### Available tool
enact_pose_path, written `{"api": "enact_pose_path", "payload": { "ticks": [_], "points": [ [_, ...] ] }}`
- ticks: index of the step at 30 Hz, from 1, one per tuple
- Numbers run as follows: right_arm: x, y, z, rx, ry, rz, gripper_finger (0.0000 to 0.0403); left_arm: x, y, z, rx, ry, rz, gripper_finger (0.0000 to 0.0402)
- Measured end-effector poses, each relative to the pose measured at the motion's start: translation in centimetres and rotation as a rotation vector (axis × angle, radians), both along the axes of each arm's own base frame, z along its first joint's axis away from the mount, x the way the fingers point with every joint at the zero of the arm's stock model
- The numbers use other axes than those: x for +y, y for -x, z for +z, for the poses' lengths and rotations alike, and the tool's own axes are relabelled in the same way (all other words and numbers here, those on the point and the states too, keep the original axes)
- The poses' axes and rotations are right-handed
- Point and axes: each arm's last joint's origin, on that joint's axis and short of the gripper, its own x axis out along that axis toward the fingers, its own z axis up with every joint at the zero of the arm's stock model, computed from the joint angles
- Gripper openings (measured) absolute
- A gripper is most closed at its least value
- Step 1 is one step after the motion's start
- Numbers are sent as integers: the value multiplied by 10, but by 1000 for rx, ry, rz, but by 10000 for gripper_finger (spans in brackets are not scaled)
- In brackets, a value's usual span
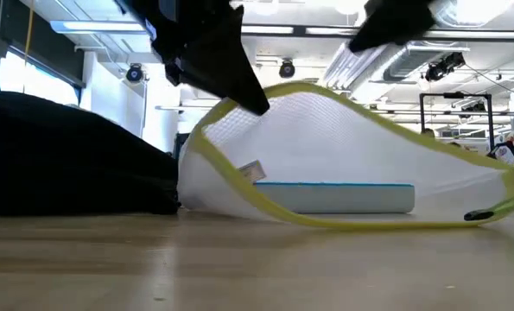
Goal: Unpack backpack
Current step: Put the packed earphones into the transparent zip bag
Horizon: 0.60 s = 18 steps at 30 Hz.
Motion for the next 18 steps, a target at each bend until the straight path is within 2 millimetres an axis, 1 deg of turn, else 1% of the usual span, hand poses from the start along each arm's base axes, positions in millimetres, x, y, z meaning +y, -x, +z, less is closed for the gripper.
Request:
{"api": "enact_pose_path", "payload": {
  "ticks": [1, 3, 6, 9, 12, 15, 18],
  "points": [
    [-5, 0, 3, -39, 42, -84, 211, 1, 0, -3, -4, 18, -10, 0],
    [-21, -3, 8, -71, 88, -197, 211, 1, 2, -8, 7, 30, -31, 0],
    [-54, -15, 13, -47, 78, -267, 211, 1, 4, -12, 28, 13, -52, 0],
    [-98, -32, 10, 14, 64, -294, 211, -2, 12, -17, 88, -9, -76, 0],
    [-146, -50, 5, 26, 34, -330, 211, -6, 20, -19, 125, -55, -66, 0],
    [-193, -66, -6, 3, 19, -364, 211, -10, 23, -19, 117, -103, -51, 0],
    [-235, -79, -17, -64, -12, -395, 211, -10, 23, -19, 101, -121, -39, 0]
  ]
}}
